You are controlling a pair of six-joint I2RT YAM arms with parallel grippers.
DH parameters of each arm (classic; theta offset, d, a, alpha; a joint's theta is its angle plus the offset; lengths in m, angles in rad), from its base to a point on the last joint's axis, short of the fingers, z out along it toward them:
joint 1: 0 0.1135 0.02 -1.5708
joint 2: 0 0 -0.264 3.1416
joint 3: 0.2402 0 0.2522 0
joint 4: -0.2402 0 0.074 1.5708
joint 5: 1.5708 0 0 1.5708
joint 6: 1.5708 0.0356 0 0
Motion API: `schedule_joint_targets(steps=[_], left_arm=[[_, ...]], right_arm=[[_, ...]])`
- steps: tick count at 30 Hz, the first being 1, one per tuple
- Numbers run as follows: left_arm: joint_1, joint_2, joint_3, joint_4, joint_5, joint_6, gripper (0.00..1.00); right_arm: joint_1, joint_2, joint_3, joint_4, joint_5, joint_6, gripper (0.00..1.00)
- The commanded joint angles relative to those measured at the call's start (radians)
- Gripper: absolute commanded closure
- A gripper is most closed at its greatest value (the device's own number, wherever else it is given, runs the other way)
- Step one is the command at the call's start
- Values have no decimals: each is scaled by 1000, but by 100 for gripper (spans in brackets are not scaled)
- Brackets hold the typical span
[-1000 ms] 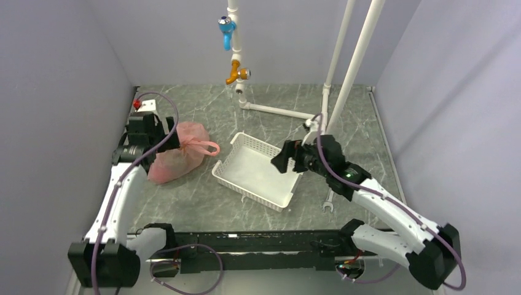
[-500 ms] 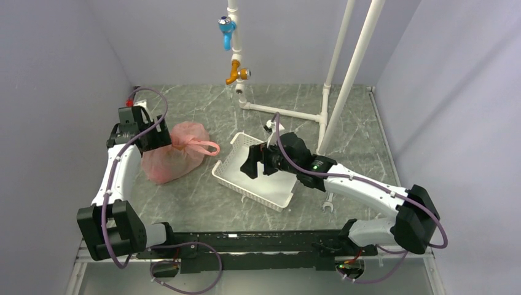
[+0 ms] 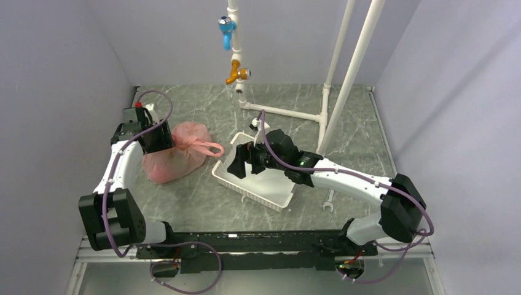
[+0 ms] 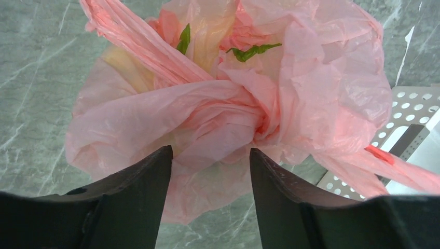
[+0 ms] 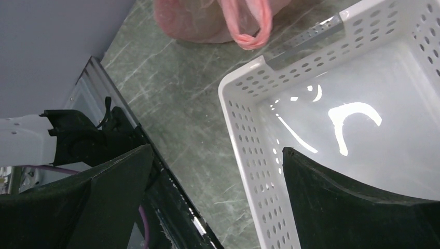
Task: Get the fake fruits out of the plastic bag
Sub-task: Adjust the plastic bag at the center of the board.
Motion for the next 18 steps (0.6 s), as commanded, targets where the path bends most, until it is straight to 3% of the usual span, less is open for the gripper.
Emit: schedule_joint_targets(steps=[1,9,13,18], left_arm=[[-5,-7,-4,21,-16,11,40],[-26,34,10,6,-82,30,60],[-28,2,-10,7,-51,16,99],[-42,-94,-59,-17,6,-41,100]], right_arm=[[19,-8,19,73,-3,17,0],[33,-12,9,78,18,22,0],[40,-3,17,72,37,16,0],[57,63,115,-16,108,-11,0]])
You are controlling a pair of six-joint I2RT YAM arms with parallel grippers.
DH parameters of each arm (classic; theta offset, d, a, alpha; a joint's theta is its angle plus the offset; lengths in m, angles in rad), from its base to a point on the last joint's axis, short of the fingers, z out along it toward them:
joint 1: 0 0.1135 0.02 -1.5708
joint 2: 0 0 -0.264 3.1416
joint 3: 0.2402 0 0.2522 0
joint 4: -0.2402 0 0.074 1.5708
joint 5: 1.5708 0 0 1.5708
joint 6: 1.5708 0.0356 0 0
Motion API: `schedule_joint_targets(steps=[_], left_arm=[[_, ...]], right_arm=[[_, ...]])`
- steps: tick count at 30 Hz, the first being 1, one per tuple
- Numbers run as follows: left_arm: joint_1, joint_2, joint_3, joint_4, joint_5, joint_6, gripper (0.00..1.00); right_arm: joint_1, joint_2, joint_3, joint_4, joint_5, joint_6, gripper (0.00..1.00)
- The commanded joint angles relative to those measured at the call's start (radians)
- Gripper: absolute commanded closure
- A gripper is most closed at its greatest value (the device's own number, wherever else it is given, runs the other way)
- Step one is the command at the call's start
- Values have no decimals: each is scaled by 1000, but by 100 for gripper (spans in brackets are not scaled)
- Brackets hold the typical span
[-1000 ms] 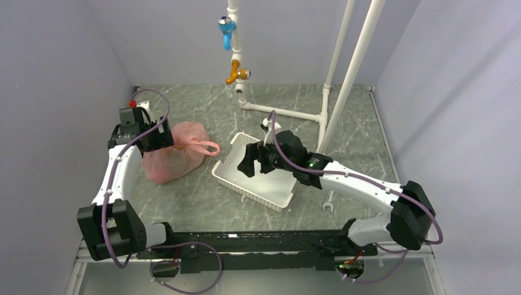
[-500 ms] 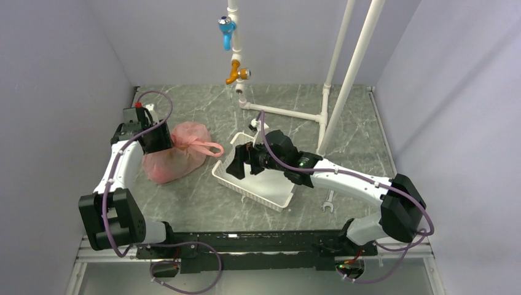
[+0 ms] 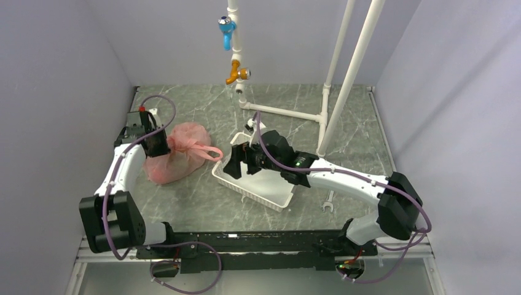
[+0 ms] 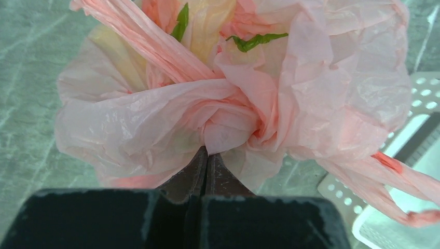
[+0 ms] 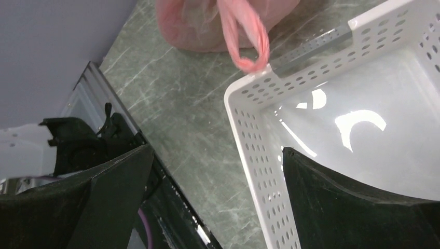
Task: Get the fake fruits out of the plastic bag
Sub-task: Adjust the plastic bag at the center of the board, then untie the plastic bag at the center of the board.
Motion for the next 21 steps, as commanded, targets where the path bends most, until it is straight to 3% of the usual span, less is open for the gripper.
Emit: schedule_joint_targets(steps=[1,7,13,18,21], left_arm=[[-19,-109,-21,-30,54,-61,100],[-19,-254,-70,-43,120,-119,100],[-20,-324,-207,57,288,-146,100],[-20,-366,-238,49,280,-122,100],[-20,-404,-252,45,253,-111,100]], right_arm=[[25,69,132,-49,92,-32,1],[67,168,292,-78,201,40,5],[142,283,443,-56,265,67,12],[175,392,536,-65,277,91,19],[176,436,560,-53,292,95,37]])
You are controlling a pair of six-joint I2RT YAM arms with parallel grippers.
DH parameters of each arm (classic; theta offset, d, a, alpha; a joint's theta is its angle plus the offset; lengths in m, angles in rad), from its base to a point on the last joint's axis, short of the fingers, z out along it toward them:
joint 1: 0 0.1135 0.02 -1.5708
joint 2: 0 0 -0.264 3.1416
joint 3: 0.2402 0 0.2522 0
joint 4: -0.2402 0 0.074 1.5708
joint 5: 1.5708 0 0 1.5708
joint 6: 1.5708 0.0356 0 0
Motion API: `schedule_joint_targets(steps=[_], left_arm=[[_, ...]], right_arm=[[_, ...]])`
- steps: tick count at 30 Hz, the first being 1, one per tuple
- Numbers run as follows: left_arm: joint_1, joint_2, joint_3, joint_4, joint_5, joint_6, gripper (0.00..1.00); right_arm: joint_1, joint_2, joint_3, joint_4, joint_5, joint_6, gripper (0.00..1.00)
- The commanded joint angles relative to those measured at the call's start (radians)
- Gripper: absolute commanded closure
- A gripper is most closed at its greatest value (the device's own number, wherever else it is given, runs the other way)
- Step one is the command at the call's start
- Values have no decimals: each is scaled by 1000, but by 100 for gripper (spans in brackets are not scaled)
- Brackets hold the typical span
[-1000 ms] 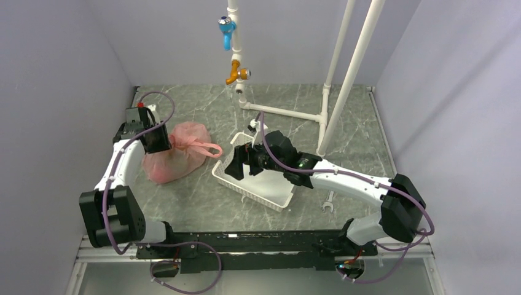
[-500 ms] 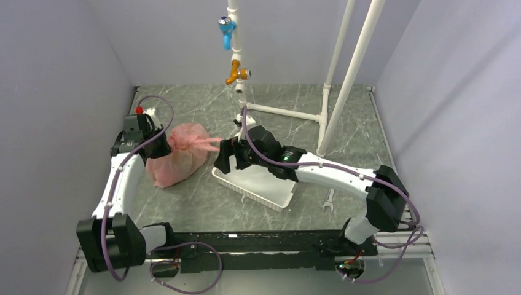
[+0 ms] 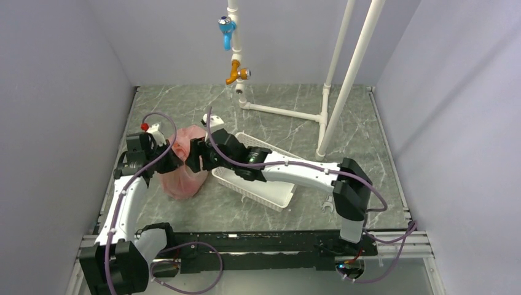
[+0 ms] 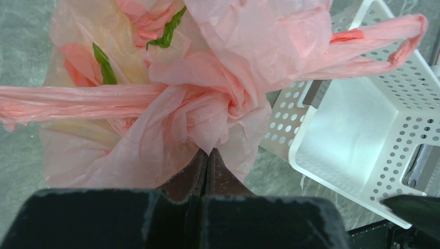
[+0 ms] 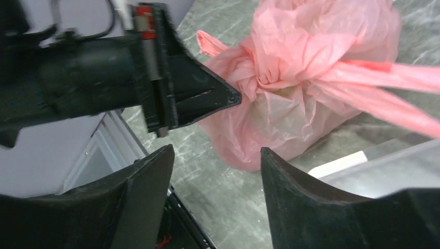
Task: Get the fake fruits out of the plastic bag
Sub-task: Untie the plastic bag at the center of the board.
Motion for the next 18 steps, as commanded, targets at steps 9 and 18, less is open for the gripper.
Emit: schedule_joint_targets(steps=[9,18], left_arm=[[-3,-74,3,59,55,11,100],[-3,-85,-13,84,105,7,100]], right_arm=[[-76,103,63,110,-12,77,41],[-103,256,251,53,-77,18,39]])
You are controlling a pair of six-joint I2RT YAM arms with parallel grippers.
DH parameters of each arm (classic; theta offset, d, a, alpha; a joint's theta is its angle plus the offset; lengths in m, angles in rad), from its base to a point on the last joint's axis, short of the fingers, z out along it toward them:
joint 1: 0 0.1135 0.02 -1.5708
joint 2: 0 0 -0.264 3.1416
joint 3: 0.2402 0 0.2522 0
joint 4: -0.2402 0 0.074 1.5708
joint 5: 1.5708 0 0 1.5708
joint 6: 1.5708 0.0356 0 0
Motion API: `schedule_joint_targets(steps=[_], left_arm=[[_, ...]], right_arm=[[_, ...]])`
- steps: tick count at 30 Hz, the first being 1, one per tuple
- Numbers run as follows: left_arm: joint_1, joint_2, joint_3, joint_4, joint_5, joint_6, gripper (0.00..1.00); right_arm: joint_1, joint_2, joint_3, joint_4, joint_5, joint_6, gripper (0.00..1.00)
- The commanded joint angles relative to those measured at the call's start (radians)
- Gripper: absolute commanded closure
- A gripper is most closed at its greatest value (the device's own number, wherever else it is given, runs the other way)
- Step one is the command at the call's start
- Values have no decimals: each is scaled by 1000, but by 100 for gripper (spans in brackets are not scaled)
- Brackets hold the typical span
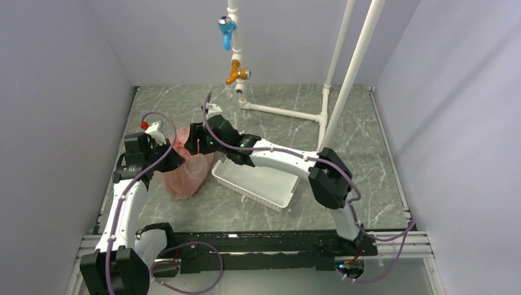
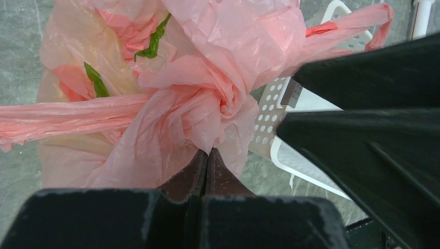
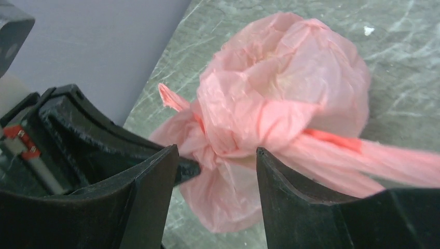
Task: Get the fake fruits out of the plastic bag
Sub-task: Untie the plastic bag at the center of the board.
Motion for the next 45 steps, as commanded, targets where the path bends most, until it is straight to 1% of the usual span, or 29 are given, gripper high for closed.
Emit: schedule_joint_targets(steps=[1,4,6,9,12,16,20,22,25,26,28,30,32,33,35,38,42,45], left_arm=[[-3,-29,-11,56,50,2,100],[-3,-35,-13,59,49,2,100],[-3,-31,-12,62,61,3,100],[-3,-21,-13,66,71,3,100],[-3,-15,-12,68,88,1,100],[-3,-18,-16,74,88,1,100],[-3,-6,-11,71,100,2,100],[-3,-7,-15,73,98,3,100],[-4,-2,-13,72,99,3,100],[-3,2,-12,72,103,2,100],[-4,2,-11,71,102,2,100],[-4,-4,-15,73,95,2,100],[-3,-6,-13,71,90,2,100],[-3,-5,-12,71,91,3,100],[-3,-6,-12,72,92,2,100],[-3,-9,-15,70,84,4,100],[-3,-1,-10,71,92,4,100],[-3,-4,-12,67,79,5,100]], right_arm=[[-4,74,130,-20,-29,-19,39],[-5,118,195,-78,-11,-14,40],[3,131,198,-82,1,-21,41],[19,146,217,-123,72,-48,37],[24,154,244,-165,153,-58,36],[32,173,287,-192,176,-67,36],[56,212,359,-203,212,-98,33],[60,222,381,-208,221,-97,34],[62,221,376,-194,246,-95,38],[63,220,371,-186,256,-96,41],[62,224,366,-185,270,-105,42],[63,242,391,-214,279,-110,40],[65,255,408,-226,278,-122,34],[65,258,408,-224,277,-127,32],[65,264,409,-218,280,-135,31],[64,261,402,-217,299,-130,38],[65,244,381,-168,287,-143,50],[64,247,415,-197,304,-148,55]])
